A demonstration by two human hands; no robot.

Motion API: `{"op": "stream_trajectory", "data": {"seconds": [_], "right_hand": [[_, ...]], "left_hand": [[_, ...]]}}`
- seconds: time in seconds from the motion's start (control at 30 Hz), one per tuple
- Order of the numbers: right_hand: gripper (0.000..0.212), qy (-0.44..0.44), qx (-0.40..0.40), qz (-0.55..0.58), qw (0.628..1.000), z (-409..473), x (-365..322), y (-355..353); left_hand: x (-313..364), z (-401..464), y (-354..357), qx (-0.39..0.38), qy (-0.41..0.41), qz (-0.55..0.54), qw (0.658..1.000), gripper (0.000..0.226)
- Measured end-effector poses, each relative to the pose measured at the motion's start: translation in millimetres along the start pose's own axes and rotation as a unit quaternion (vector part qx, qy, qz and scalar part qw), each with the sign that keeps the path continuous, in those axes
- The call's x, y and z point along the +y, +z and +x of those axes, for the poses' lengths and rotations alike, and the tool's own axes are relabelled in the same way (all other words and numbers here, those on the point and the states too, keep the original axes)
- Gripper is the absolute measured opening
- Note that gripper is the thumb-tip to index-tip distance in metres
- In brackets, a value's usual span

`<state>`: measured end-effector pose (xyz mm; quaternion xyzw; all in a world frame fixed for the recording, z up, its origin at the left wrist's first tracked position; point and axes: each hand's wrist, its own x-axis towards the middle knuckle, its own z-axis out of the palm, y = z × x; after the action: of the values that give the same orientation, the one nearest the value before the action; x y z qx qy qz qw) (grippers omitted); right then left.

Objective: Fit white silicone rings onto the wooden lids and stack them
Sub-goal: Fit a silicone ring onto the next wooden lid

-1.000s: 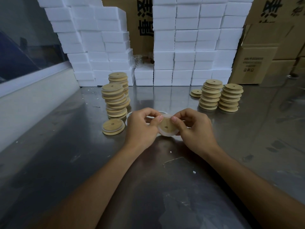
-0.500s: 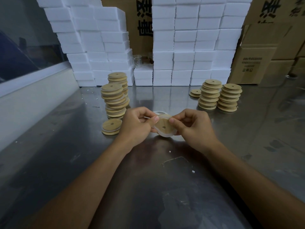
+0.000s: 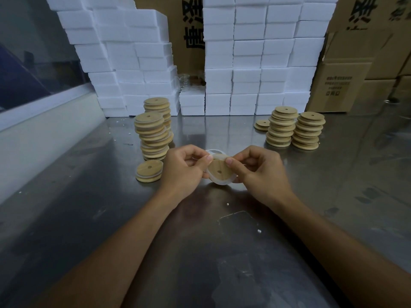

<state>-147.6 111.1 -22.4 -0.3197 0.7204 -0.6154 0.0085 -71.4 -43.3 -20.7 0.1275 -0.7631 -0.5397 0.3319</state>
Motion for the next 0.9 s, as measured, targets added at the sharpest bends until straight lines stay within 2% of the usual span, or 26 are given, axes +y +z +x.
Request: {"op": "stream_trajectory", "data": {"seconds": [0.4,0.6,0.73,0.9], "right_hand": [[0.007,0.036,-0.042,0.041,0.998,4,2,-3],[0.005,0.046,-0.04,0.036,0.998,1,3,0],[0.001,0.037,-0.029,0.015,0.999,1,5,4],[0.006,0.01,-0.003,-0.019,1.0,1,6,5]], "left_hand": [[1,3,-10,-0.032,-0.035,-0.008,0.999,0.007],[-2,5,-15,-0.037,-0.028,0.003,0.999,0.017],[-8,6,-17,-0.04,0.002,0.051,0.998,0.025],[-15,7,-14,-0.054,0.09,0.154,0.983,0.024]]}}
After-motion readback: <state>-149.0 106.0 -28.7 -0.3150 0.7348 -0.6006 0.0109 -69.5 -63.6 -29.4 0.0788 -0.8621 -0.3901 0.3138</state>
